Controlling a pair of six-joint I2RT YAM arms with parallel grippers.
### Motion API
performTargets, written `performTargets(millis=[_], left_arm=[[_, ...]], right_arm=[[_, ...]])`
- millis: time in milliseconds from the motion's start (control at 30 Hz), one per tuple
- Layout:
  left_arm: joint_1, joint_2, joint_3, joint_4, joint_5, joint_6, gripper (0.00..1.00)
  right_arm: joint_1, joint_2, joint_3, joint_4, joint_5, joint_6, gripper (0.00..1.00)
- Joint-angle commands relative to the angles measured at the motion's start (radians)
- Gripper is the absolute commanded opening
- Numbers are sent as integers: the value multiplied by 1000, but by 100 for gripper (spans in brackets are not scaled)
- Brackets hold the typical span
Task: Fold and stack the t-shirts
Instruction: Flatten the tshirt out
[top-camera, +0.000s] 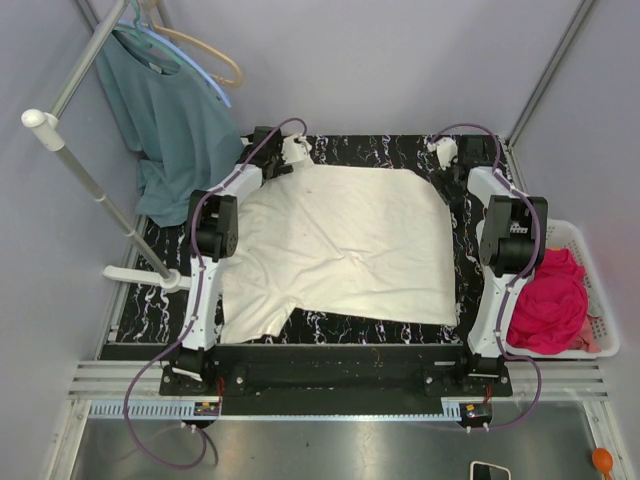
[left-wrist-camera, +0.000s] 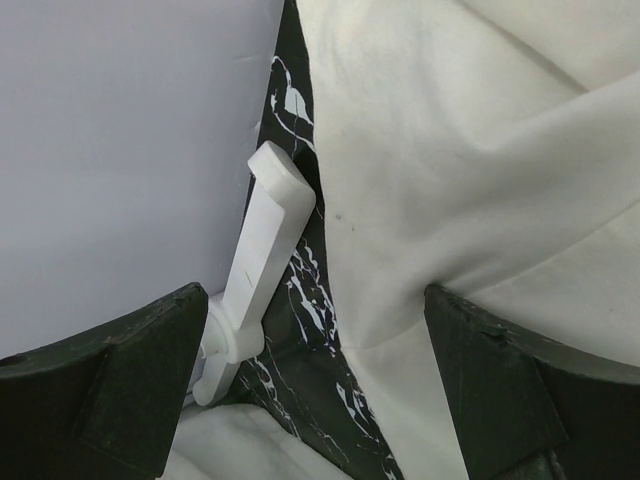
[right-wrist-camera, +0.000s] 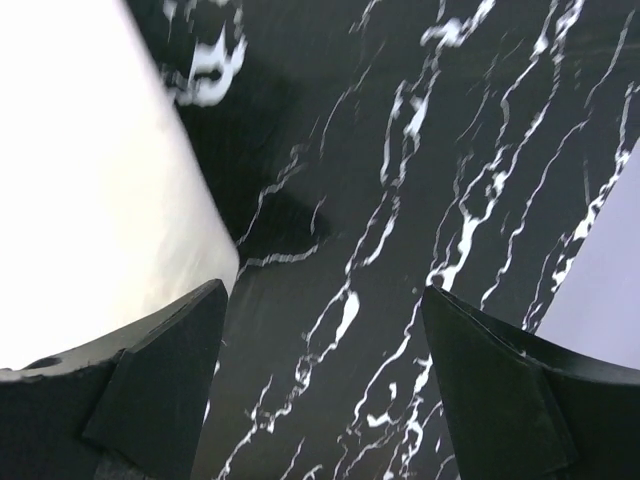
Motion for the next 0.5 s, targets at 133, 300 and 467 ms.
performTargets(millis=[133, 300, 467], left_arm=[[-20, -12, -86, 10, -12, 5, 97], [-34, -27, -98, 12, -10, 0, 97], [-40, -39, -116, 15, -4, 5, 97]], right_arm=[[6, 23, 168, -80, -196, 124, 87], [6, 39, 203, -201, -389, 150, 82], [6, 82, 234, -280, -455, 176, 74]])
